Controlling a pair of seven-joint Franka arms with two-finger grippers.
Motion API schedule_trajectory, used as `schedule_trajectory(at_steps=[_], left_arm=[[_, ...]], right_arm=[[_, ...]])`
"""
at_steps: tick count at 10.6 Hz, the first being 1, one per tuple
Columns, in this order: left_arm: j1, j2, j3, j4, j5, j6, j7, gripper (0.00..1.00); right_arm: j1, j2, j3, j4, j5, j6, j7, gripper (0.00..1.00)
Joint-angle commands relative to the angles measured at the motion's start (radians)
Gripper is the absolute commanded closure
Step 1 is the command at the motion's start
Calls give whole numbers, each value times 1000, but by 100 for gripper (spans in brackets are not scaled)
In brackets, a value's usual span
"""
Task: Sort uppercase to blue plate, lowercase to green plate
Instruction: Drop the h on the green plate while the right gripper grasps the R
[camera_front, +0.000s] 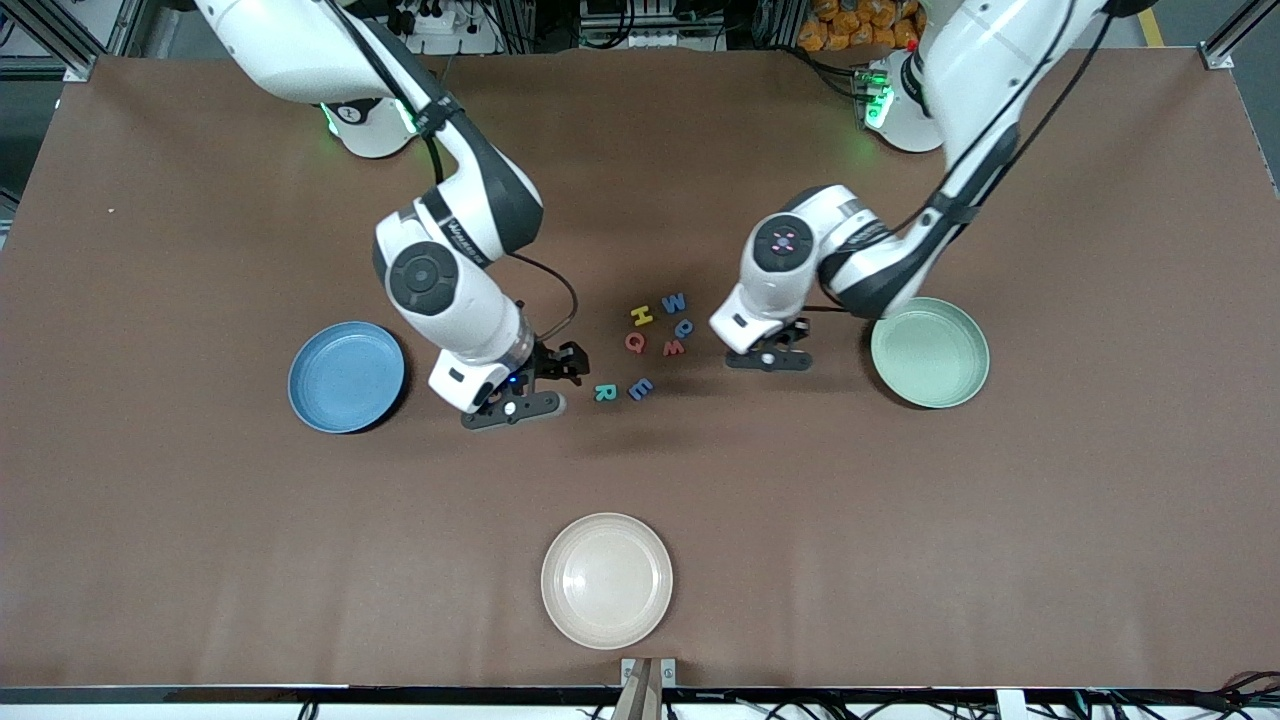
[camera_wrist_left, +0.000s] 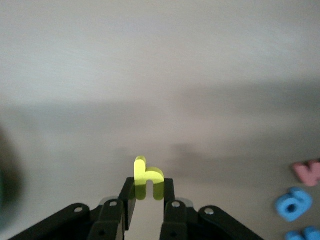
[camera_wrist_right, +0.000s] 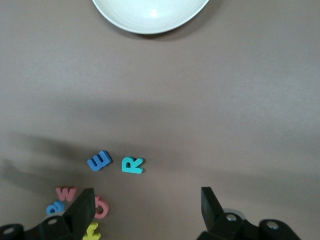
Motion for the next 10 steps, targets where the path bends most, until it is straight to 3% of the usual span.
schedule_trajectory(at_steps=[1, 3, 6, 10], left_arm=[[131, -113, -33, -33, -76, -140, 199, 100], [239, -179, -34, -50, -128, -211, 387, 100], [361, -229, -19, -129, -194, -204, 606, 100], [389, -216, 102, -246, -194, -30, 744, 100]], right_arm=[[49, 71, -2, 15, -54, 81, 114, 4], [80, 123, -2, 18, -100, 114, 180, 3], [99, 182, -2, 23, -116, 131, 247, 4], [108, 245, -1, 46, -113, 132, 322, 14]])
